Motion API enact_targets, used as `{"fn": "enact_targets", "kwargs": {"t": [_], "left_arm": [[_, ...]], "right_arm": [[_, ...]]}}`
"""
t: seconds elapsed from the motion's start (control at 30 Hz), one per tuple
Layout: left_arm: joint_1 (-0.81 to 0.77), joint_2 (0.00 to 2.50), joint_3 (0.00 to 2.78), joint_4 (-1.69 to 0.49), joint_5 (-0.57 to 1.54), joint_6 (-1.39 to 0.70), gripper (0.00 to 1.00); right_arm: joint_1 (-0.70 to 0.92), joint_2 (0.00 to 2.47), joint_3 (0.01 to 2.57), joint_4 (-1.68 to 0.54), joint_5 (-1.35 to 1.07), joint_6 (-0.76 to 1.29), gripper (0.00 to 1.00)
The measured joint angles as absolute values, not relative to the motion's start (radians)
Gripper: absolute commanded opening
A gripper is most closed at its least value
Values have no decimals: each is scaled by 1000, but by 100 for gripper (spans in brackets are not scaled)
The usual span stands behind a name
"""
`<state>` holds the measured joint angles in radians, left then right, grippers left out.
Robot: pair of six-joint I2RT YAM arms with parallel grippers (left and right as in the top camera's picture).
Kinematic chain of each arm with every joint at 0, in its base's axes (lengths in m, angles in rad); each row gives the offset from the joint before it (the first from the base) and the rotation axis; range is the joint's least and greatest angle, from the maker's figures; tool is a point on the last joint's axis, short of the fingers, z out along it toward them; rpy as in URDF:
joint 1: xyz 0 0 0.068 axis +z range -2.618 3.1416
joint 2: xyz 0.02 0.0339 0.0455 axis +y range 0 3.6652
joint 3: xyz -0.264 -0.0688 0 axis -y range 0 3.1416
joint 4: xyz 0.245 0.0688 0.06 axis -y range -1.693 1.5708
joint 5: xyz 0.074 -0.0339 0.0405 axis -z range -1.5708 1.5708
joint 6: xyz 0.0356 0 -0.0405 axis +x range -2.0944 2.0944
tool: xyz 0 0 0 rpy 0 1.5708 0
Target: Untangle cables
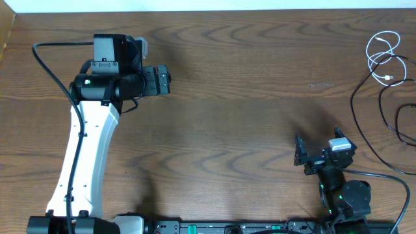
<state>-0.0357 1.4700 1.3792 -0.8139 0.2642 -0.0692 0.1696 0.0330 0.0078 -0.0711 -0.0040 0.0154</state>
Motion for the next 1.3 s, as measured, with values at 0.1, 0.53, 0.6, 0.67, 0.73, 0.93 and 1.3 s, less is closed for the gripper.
{"fn": "enact_targets", "kwargs": {"t": [0.1,0.53,0.6,0.67,0.73,0.93,1.3], "left_arm": [[-36,1470,1379,-826,263,-69,98],[-36,955,1130,-748,153,39,98],[-36,823,1044,-705,129,45,98],[-36,709,957,-654,114,50,98],[-36,608,866,-607,101,53,98],[-36,429,561,-284,82,70,98],[-36,208,87,253,72,87,98]], "right_arm": [[170,33,8,-71,-4,15,99],[170,38,7,-71,-4,16,99],[170,38,7,-71,-4,15,99],[170,39,7,-71,-4,16,99],[170,39,7,-72,-5,16,99],[170,39,7,-71,-5,16,99],[170,39,7,-71,-5,16,99]]}}
